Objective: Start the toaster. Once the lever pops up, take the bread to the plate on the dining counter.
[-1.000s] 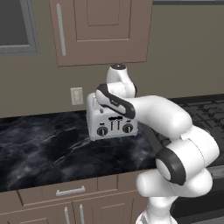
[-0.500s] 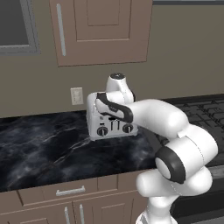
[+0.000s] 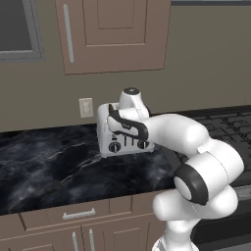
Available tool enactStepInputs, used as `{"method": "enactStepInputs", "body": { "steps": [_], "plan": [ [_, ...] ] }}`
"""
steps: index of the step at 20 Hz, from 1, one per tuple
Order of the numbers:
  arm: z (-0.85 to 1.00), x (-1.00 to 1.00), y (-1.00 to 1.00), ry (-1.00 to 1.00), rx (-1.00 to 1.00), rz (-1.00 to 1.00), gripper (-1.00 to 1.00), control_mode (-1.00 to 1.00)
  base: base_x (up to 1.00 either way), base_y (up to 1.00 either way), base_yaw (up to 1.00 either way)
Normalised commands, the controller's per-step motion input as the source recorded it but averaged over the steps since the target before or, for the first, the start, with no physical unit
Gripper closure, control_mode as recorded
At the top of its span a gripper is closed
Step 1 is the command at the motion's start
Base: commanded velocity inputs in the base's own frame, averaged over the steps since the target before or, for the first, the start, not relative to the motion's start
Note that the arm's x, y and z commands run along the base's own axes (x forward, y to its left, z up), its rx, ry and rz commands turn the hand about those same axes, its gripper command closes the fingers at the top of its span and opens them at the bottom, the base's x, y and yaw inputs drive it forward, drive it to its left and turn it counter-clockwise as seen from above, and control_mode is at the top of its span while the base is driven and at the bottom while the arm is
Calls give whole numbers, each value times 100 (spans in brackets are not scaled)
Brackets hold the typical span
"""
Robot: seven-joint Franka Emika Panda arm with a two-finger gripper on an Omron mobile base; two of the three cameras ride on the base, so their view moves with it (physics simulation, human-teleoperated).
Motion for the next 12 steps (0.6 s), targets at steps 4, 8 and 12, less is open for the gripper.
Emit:
{"method": "enactStepInputs", "body": {
  "steps": [4, 8, 12],
  "plan": [
    [0, 9, 1, 0, 0, 0, -100, -100, 0, 0, 0],
    [0, 10, 3, 0, 0, 0, -100, -100, 0, 0, 0],
    [0, 10, 4, 0, 0, 0, -100, -100, 0, 0, 0]
  ]
}}
